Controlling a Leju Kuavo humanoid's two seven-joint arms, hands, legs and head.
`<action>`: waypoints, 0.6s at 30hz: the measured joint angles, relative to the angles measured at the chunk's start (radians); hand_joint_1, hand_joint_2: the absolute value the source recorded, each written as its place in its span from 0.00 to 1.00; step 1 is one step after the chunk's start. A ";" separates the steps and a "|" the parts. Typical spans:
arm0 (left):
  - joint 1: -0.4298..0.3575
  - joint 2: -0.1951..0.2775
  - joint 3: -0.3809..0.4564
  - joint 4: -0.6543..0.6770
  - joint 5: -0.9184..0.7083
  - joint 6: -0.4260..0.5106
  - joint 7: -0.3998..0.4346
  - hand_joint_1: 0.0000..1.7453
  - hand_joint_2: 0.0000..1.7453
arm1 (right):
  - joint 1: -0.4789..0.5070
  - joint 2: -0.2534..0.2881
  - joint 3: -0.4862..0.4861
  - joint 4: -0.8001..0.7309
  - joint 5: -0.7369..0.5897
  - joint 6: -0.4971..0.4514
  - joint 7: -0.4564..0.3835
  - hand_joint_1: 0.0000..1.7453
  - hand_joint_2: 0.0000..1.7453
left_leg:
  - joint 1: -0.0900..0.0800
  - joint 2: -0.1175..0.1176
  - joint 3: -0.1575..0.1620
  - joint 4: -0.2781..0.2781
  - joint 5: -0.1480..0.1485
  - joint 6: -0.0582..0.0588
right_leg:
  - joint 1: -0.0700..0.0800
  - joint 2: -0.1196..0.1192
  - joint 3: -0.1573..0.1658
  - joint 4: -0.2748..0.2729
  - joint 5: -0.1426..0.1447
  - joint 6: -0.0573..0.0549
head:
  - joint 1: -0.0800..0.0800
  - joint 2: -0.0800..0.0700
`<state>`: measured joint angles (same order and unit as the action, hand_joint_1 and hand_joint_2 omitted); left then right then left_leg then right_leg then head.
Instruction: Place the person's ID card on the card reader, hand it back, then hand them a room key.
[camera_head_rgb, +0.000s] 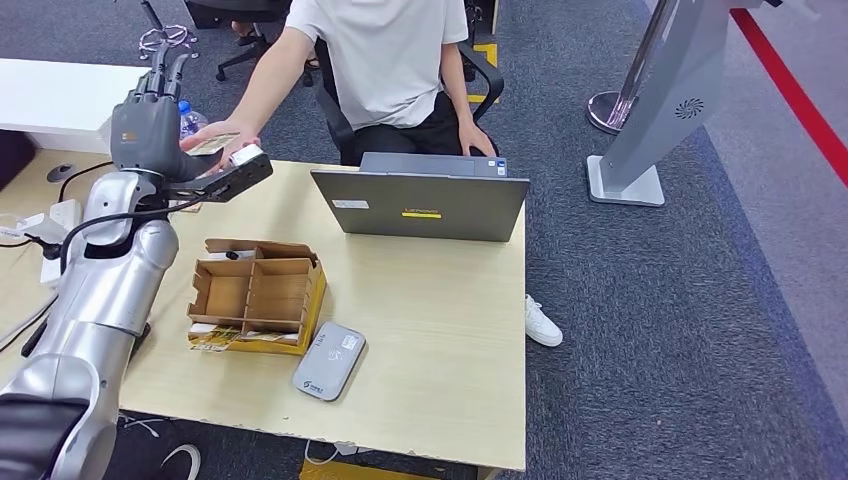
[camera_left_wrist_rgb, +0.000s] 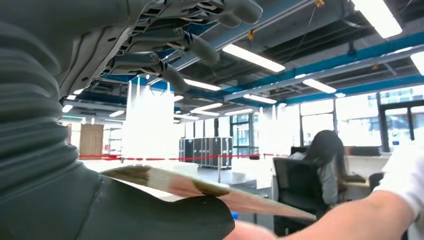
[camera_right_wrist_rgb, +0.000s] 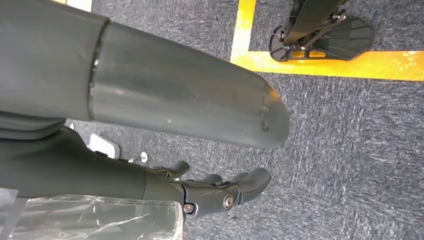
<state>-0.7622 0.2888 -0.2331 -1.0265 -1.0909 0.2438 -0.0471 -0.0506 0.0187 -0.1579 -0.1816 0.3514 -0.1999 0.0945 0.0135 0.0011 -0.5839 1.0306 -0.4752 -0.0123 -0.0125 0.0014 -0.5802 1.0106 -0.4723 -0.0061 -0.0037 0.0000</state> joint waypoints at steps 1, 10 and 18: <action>0.012 0.000 0.000 -0.032 0.001 -0.007 0.003 0.00 1.00 | 0.000 0.000 -0.004 0.000 -0.001 0.000 0.000 0.00 0.00 | 0.000 0.000 0.000 0.000 0.000 0.000 | 0.000 0.000 0.000 0.000 0.000 0.000 | 0.000 0.000; 0.194 0.027 -0.031 -0.382 -0.007 -0.033 0.004 0.00 1.00 | 0.004 0.002 -0.047 0.000 -0.027 -0.010 -0.002 0.00 0.00 | 0.000 0.001 0.000 0.000 -0.001 0.000 | 0.000 0.001 -0.001 0.000 0.000 0.000 | 0.000 0.000; 0.421 0.083 -0.124 -0.724 -0.096 0.015 -0.029 0.00 1.00 | 0.010 0.006 -0.093 0.000 -0.047 -0.020 -0.009 0.00 0.00 | 0.000 0.001 -0.001 0.000 -0.002 0.001 | 0.000 0.001 -0.001 -0.001 -0.001 0.001 | 0.000 0.000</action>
<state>-0.3415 0.3716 -0.3575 -1.7504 -1.1868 0.2590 -0.0763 -0.0410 0.0248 -0.2507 -0.1816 0.3045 -0.2194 0.0855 0.0134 0.0020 -0.5847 1.0301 -0.4772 -0.0118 -0.0126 0.0025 -0.5816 1.0099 -0.4735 -0.0052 -0.0039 0.0000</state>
